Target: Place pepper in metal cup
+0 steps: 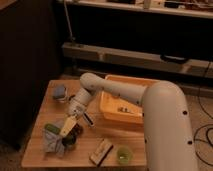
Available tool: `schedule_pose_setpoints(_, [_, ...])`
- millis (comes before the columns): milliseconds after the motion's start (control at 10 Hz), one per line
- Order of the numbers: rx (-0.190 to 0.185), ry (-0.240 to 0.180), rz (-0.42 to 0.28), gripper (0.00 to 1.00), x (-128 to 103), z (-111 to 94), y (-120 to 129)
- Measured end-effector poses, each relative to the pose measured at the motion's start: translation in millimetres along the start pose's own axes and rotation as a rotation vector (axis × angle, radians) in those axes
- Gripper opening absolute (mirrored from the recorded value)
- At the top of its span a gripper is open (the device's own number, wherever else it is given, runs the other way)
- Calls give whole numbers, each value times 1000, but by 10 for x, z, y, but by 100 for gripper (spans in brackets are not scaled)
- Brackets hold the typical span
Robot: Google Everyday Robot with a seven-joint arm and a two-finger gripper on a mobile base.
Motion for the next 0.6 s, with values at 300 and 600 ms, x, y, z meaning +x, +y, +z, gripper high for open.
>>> schedule_pose_setpoints(300, [-3,26,-62,0,19,8,-1])
schedule_pose_setpoints(600, [-15,19,-102,0,51,0,-12])
